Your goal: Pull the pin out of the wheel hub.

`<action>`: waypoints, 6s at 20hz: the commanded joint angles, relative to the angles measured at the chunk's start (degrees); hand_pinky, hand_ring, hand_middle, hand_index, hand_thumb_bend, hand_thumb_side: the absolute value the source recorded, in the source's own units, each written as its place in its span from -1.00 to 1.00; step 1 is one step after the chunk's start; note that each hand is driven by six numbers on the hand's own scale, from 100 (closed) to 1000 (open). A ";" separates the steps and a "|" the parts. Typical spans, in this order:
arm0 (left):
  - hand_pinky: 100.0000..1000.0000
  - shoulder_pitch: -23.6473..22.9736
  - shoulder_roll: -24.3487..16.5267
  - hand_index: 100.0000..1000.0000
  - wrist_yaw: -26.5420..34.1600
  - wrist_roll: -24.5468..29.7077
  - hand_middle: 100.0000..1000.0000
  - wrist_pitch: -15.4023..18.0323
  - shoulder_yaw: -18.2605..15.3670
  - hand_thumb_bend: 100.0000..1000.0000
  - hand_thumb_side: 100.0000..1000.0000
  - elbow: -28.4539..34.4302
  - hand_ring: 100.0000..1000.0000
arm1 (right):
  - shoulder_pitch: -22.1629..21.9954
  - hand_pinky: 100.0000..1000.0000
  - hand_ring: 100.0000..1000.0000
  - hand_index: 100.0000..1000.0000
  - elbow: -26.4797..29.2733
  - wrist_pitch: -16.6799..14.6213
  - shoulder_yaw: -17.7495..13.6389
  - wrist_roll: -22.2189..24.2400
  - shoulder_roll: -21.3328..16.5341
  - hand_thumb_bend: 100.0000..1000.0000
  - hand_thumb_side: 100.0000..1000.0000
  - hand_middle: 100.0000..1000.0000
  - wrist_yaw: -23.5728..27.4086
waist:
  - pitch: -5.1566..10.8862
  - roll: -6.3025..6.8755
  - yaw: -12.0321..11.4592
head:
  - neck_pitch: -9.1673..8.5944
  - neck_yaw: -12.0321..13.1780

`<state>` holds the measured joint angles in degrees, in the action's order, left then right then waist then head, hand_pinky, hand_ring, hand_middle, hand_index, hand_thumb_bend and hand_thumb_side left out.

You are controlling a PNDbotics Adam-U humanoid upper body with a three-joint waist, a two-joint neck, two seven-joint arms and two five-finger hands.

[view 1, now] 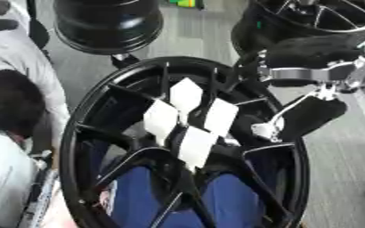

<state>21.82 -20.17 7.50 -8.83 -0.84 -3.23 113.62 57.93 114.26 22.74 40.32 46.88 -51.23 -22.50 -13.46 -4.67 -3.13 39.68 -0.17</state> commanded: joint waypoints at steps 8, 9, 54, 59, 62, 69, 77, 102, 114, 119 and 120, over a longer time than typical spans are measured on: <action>0.29 0.70 -1.27 0.58 0.32 0.30 -0.07 0.03 -0.38 -1.00 0.40 0.97 0.40 | -0.27 0.74 0.77 0.79 0.33 7.29 -0.73 3.95 0.17 -0.72 0.17 0.76 -5.81 | 0.62 0.19 -0.08 | -0.67 0.14; 0.29 0.71 -1.24 0.58 0.35 0.29 -0.07 0.04 -0.39 -1.00 0.40 0.97 0.40 | -0.41 0.74 0.77 0.79 0.33 8.05 -0.70 3.77 0.29 -0.74 0.20 0.76 -5.70 | 0.63 0.17 -0.10 | -0.62 0.09; 0.30 0.93 -1.03 0.58 0.87 0.11 -0.07 0.33 -0.22 -1.00 0.39 0.97 0.41 | -4.69 0.73 0.72 0.76 0.33 29.23 -0.19 2.76 2.25 -0.37 0.21 0.64 -1.36 | 1.16 -0.91 -0.20 | 0.51 -0.10; 0.30 1.02 -1.04 0.58 0.93 0.10 -0.07 0.42 -0.24 -1.00 0.39 0.97 0.41 | -5.63 0.73 0.72 0.76 0.33 29.23 -0.32 3.29 2.49 -0.38 0.25 0.64 -2.31 | 1.05 -0.84 -0.26 | 0.33 -0.36; 0.30 1.15 -0.96 0.58 0.93 0.11 -0.07 0.53 -0.21 -1.00 0.39 0.97 0.41 | -6.05 0.73 0.72 0.76 0.33 29.23 -0.55 3.28 2.85 -0.42 0.25 0.64 -3.01 | 0.98 -0.75 -0.30 | 0.42 -0.62; 0.30 1.23 -0.89 0.58 0.94 0.07 -0.07 0.63 -0.26 -1.00 0.39 0.97 0.41 | -6.78 0.73 0.72 0.76 0.33 29.23 -1.07 3.37 3.39 -0.48 0.26 0.64 -4.57 | 0.75 -0.52 -0.36 | 0.58 -1.78; 0.30 1.28 -0.75 0.58 1.09 -0.06 -0.07 0.67 -0.37 -1.00 0.39 0.97 0.41 | -7.73 0.73 0.72 0.76 0.33 29.23 -1.36 3.76 4.08 -0.49 0.32 0.65 -5.05 | 0.34 -0.34 -0.50 | 0.43 -2.12; 0.30 2.02 -0.71 0.58 1.58 -0.18 -0.07 0.91 -0.42 -1.00 0.39 0.97 0.41 | -10.54 0.73 0.73 0.78 -5.16 29.23 0.06 -3.20 6.38 -0.45 0.42 0.65 -1.31 | -1.06 -0.09 -1.15 | -0.82 -2.08; 0.30 1.67 -0.62 0.58 1.76 -0.28 -0.07 0.77 -0.57 -1.00 0.39 0.97 0.41 | -10.80 0.70 0.69 0.60 -6.12 29.23 0.34 -6.64 6.98 -0.54 0.31 0.45 1.30 | -1.32 -0.16 -1.25 | -0.92 -2.14; 0.30 1.56 -0.54 0.58 1.78 -0.30 -0.08 0.72 -0.59 -1.00 0.39 0.97 0.41 | -10.58 0.65 0.63 0.38 -6.25 29.23 -0.05 -9.02 7.35 -0.79 -0.07 0.20 2.15 | -1.34 -0.15 -1.23 | -0.95 -2.25; 0.30 1.49 -0.52 0.58 1.80 -0.33 -0.08 0.66 -0.62 -1.00 0.39 0.97 0.41 | -10.56 0.64 0.61 0.35 -6.32 29.23 -0.11 -9.60 7.36 -0.84 -0.16 0.16 2.39 | -1.34 -0.16 -1.23 | -0.94 -2.25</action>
<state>22.79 -20.08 9.03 -9.01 -0.22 -3.40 113.62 46.60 107.93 41.69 41.27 27.94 -42.77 -20.49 -15.60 -5.08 -4.37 39.47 -2.27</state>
